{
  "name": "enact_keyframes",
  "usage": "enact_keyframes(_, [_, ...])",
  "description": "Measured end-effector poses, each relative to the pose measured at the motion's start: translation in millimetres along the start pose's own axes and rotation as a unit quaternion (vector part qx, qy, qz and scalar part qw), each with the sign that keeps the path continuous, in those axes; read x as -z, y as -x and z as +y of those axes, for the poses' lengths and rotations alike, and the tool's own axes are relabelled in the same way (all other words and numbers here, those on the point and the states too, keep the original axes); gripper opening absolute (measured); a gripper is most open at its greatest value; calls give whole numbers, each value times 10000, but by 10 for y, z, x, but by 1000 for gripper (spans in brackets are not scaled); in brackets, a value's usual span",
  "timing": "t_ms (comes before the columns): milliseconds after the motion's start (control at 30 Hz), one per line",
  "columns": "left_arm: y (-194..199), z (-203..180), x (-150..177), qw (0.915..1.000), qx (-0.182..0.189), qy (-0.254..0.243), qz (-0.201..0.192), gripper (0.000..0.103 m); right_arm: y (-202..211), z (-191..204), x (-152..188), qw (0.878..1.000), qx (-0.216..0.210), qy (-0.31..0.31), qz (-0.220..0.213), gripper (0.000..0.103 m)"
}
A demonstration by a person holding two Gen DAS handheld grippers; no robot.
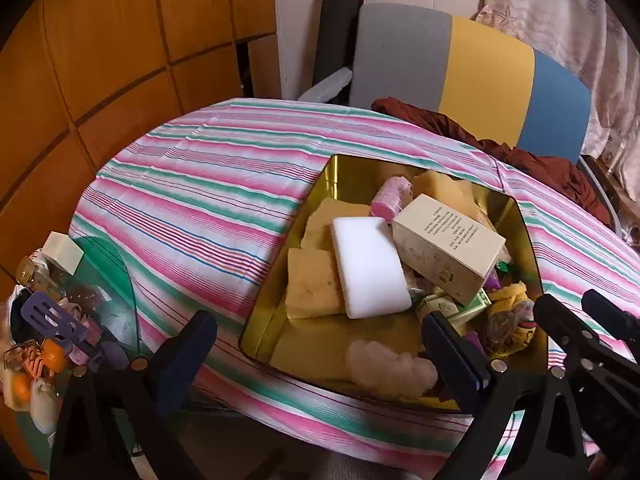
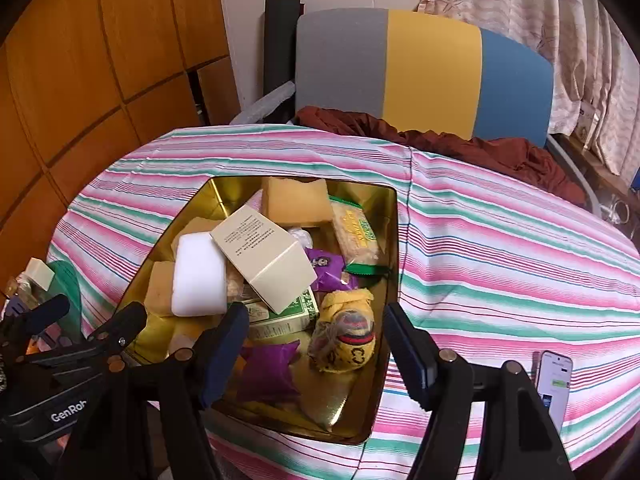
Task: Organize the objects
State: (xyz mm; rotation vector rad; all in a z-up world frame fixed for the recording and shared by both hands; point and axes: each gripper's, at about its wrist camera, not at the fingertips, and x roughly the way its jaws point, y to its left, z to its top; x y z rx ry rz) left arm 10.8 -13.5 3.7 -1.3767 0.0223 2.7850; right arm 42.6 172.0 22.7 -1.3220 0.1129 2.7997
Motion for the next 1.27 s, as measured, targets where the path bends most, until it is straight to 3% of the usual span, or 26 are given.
enact_keyframes(433, [58,9,-51,10000,74,4,-14,103,16,-30,32,9993,356,-94,0,70])
enact_keyframes(633, [81,-11,-48,10000,1,-47,-80,103,1,-27,39,9993,369,-82,18,70])
enact_keyframes(1033, [34,-39,-34,9996,241,30,133,103,-3,-46,41,9991,405,-98,20,70])
enact_keyframes(1267, [56,-73,-20,10000,-58,-64,1,101,-1,-89,42,9992,358,-186,15,70])
